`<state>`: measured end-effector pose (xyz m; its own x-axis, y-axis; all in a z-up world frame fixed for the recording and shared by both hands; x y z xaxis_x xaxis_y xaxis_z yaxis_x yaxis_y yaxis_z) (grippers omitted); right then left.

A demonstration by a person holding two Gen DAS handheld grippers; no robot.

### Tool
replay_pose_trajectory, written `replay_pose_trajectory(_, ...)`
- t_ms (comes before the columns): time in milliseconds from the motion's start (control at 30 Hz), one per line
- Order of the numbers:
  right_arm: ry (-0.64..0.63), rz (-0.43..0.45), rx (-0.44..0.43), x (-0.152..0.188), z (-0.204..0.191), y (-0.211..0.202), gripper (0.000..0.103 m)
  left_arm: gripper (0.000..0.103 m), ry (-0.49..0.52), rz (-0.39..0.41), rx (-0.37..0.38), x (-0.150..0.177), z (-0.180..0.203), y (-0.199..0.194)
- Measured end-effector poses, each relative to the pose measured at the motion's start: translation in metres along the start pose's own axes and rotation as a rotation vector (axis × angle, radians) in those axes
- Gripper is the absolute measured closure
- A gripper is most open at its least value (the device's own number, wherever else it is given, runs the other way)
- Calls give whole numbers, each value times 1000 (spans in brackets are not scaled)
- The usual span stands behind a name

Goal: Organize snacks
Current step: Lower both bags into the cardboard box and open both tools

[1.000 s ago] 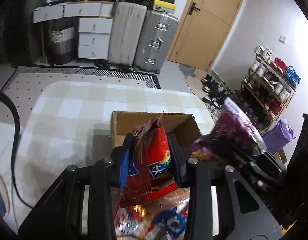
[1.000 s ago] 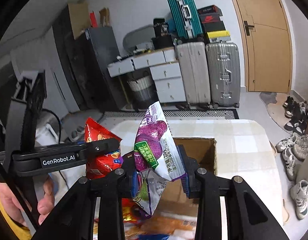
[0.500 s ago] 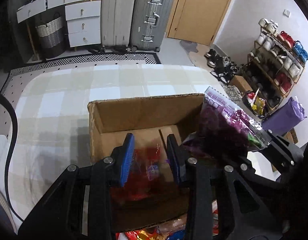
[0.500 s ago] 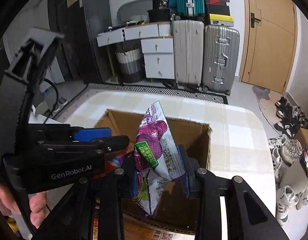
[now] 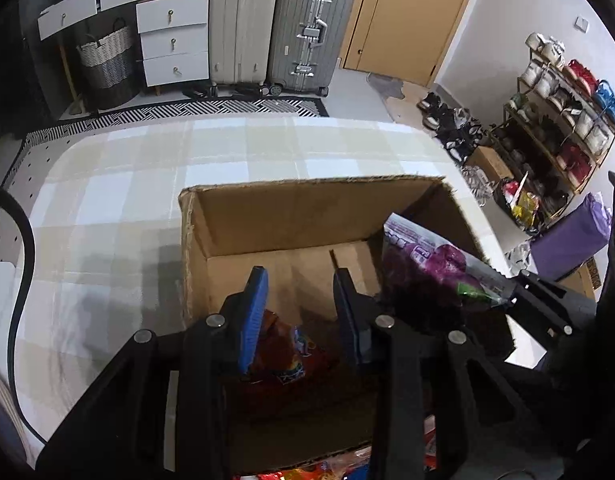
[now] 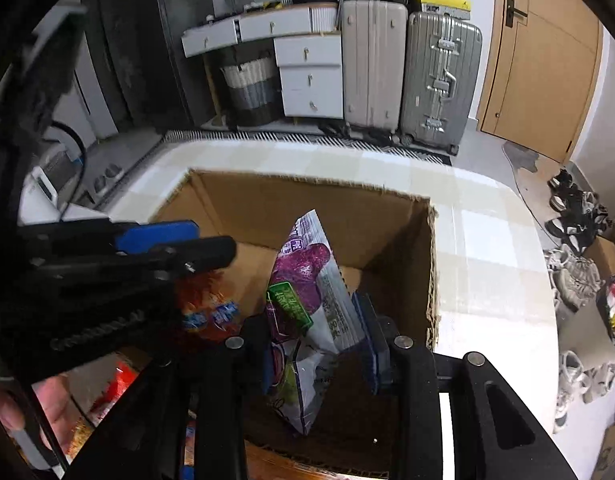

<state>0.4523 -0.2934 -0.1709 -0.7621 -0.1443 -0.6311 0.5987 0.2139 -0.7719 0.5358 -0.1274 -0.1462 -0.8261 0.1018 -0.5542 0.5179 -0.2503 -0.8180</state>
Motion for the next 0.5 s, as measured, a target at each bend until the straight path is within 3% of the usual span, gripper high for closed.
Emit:
replay_pose_trajectory(67,-13,-6,11,2,0,3,67,72,3,-16,-9,4,-3,2)
replay_pose_trajectory(133,-30,1,26,2,-2,1,57,71,-5,-23,5,6,-4,3)
replay_pose_trajectory(167,-34,12,41,0,-2,-1,47,69,-14,-22,17,6,-4,3)
replay_pose_trajectory(267,-41,59,60,-5,-3,-13,16,47,-38,-18,38,6,-5,0)
replay_pose_trajectory(333,-59,103,68,-10,-4,-24,16,44,-43,1,35,4,-6,-7)
replay_pose_trajectory(500,-82,116,65,-12,-8,-35,16,29,-24,19,25,4,-1,-20)
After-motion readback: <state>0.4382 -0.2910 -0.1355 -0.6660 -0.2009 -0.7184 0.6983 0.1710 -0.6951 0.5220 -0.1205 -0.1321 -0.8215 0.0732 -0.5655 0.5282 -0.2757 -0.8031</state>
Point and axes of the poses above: each gripper's, at about its wrist camera, not at the fingertips, and y roughly the way its jaws point, z to its right, x to its underside, the point moved 10 cm from there along y, roughly the way its jaws point, and after that the axes turned 1 degree about -x, right-handed, at the moved point
